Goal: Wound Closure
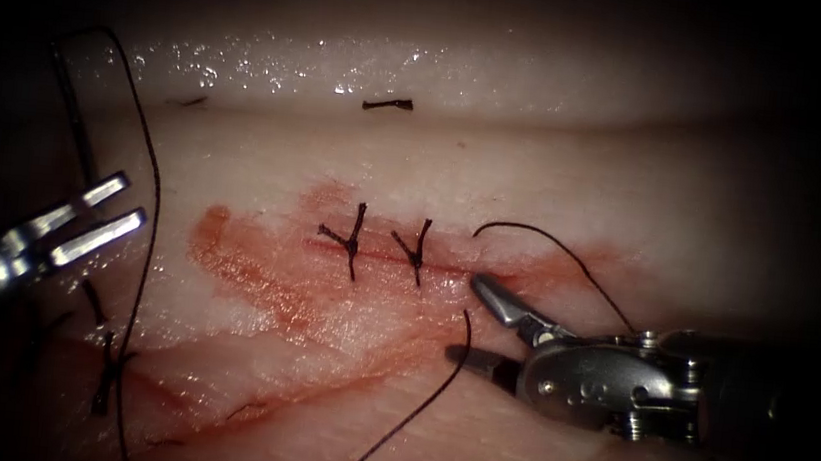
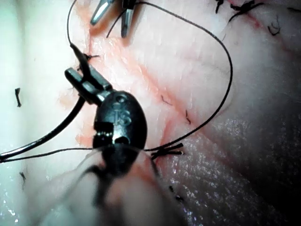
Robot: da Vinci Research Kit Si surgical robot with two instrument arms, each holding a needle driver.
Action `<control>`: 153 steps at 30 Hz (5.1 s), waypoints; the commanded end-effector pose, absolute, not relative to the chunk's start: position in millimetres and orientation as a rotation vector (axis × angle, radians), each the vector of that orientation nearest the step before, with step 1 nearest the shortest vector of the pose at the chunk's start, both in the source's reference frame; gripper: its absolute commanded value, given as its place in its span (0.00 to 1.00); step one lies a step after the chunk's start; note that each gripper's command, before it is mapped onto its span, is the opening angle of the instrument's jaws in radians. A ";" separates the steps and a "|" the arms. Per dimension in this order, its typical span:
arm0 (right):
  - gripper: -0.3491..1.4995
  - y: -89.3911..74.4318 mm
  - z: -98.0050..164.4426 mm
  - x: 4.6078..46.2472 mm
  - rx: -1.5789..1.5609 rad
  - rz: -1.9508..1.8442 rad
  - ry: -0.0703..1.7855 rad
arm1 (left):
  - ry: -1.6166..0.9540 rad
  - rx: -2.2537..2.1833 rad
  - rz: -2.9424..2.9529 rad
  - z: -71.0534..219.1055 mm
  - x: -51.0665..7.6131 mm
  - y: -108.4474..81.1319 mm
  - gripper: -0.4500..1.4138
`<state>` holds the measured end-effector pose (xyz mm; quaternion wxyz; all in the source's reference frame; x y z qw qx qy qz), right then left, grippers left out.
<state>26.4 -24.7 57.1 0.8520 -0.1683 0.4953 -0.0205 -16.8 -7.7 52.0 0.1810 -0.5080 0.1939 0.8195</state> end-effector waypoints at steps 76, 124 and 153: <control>0.00 -36.7 37.8 34.3 -0.191 -0.388 1.129 | 0.548 -1.429 2.339 54.1 -18.6 -8.5 0.00; 0.99 -22.9 52.7 25.9 -0.400 -0.247 1.076 | 0.548 -1.430 2.342 54.4 -18.5 -8.6 0.00; 0.00 -27.6 53.3 26.5 -0.309 -0.281 1.076 | 0.537 -1.428 2.336 54.5 -18.5 -8.6 0.00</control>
